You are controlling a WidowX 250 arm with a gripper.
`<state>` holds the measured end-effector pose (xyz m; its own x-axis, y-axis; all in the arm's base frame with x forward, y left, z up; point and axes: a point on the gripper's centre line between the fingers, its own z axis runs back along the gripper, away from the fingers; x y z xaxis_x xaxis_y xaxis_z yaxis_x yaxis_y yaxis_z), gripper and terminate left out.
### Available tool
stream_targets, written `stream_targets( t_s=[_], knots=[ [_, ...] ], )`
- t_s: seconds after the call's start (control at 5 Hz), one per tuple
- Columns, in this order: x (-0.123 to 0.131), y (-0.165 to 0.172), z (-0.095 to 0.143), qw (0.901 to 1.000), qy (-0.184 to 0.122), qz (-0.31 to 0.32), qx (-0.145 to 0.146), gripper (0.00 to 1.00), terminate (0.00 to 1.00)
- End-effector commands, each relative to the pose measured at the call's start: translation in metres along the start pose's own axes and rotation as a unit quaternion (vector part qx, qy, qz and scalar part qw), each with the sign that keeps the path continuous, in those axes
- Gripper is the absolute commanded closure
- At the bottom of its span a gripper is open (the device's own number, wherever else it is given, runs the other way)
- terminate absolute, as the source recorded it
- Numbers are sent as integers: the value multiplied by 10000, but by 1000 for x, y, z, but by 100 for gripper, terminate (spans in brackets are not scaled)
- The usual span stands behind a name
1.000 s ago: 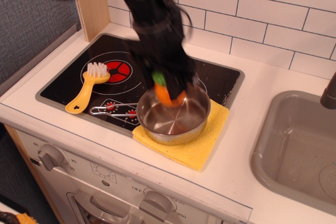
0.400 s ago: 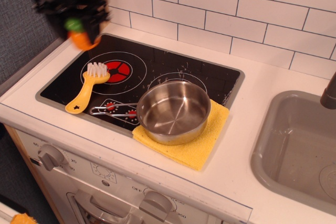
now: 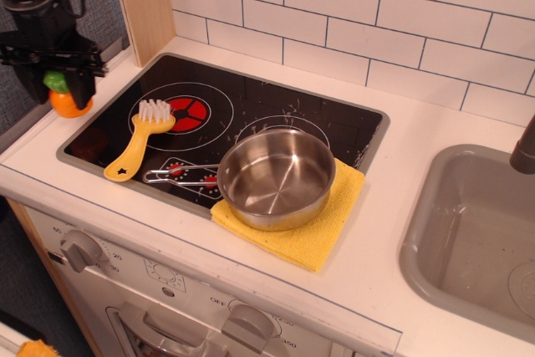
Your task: Move the bottle to the left of the brush.
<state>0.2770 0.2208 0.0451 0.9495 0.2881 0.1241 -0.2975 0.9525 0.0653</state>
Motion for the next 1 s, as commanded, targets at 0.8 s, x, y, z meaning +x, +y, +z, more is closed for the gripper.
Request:
stream_targets(
  t_s=[0.8],
  knots=[
    [-36, -12, 5, 9991, 135, -397, -18, 100, 0]
  ],
)
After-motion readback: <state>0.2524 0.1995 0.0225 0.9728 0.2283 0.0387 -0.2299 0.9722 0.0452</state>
